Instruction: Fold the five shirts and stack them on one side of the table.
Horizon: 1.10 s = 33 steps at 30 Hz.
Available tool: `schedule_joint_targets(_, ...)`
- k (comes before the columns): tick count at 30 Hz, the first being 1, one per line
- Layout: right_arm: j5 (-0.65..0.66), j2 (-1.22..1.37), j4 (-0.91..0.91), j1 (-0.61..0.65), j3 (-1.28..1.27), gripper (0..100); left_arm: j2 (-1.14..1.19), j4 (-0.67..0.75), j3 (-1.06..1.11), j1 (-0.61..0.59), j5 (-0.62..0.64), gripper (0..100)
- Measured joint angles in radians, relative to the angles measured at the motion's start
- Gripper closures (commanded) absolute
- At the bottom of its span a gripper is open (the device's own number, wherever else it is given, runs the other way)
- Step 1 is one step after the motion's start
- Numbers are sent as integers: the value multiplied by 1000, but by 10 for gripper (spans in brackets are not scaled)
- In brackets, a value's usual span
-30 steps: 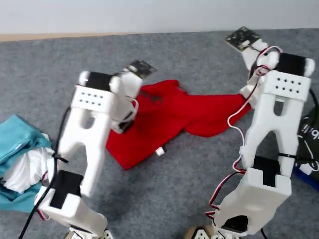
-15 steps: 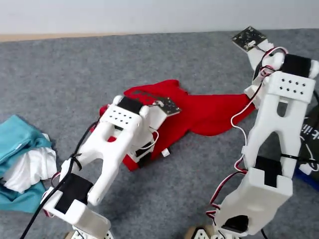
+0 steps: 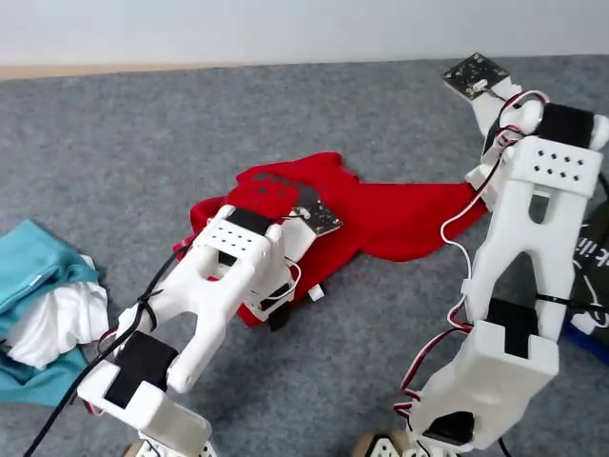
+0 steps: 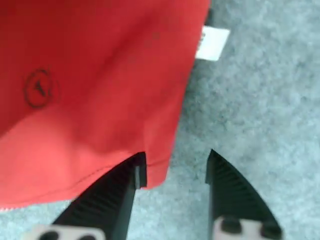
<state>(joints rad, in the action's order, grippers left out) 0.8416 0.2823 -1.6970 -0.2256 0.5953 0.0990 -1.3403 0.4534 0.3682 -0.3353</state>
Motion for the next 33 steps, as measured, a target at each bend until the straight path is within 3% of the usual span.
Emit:
schedule_joint_targets(10, 0, 0, -17, 0, 0, 987, 199, 2, -91, -63, -3, 843)
schedule_joint_targets(18, 0, 0, -17, 0, 0, 987, 247, -35, -153, -64, -3, 994)
schedule_joint_targets(21, 0, 0, -17, 0, 0, 987, 249, -40, -166, -63, 0, 995)
schedule_joint_targets(28, 0, -9, -17, 0, 0, 987, 239, -176, -348, -83, 0, 996)
schedule_joint_targets(33, 0, -103, -17, 0, 0, 987, 84, -304, -557, -83, 41, 996)
